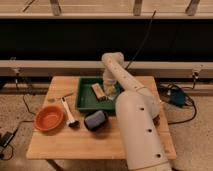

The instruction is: Wipe tray with towel

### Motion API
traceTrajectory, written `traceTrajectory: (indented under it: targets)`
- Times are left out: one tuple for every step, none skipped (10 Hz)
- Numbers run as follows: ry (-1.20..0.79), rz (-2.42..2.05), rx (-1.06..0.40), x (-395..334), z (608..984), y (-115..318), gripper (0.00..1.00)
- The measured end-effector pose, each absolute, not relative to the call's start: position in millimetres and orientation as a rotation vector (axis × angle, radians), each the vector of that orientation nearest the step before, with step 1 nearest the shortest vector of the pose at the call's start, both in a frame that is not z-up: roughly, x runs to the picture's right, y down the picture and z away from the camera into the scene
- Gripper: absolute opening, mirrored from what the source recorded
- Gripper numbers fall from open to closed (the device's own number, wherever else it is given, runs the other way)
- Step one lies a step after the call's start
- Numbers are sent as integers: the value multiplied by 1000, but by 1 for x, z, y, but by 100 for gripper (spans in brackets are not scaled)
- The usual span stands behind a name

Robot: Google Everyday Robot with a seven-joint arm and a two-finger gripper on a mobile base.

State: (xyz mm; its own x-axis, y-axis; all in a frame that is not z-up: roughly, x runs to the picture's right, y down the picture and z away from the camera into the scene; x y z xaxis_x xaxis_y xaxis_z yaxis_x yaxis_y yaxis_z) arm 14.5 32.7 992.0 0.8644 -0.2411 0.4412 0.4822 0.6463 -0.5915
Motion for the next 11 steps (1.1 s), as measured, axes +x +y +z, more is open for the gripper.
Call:
traceTrajectory:
  targets:
    - [-350,-428,-764,9,990,34,0]
    - [-385,-454,-761,-8,985,39,0]
    - [-411,-472,-761,-20,980,43,0]
    - [-429,-483,-760,-27,977,46,0]
    - [-452,-496,-764,-33,971,51,0]
    - [-491,-521,-764,-51,960,62,0]
    - [-519,-538,-767,-62,948,73,0]
    - [-531,-553,-782,-64,936,85,0]
    - [-537,-562,-796,-63,924,97,0]
    - [-536,-561,-805,-58,918,104,0]
    - [-530,-555,-815,-51,915,109,0]
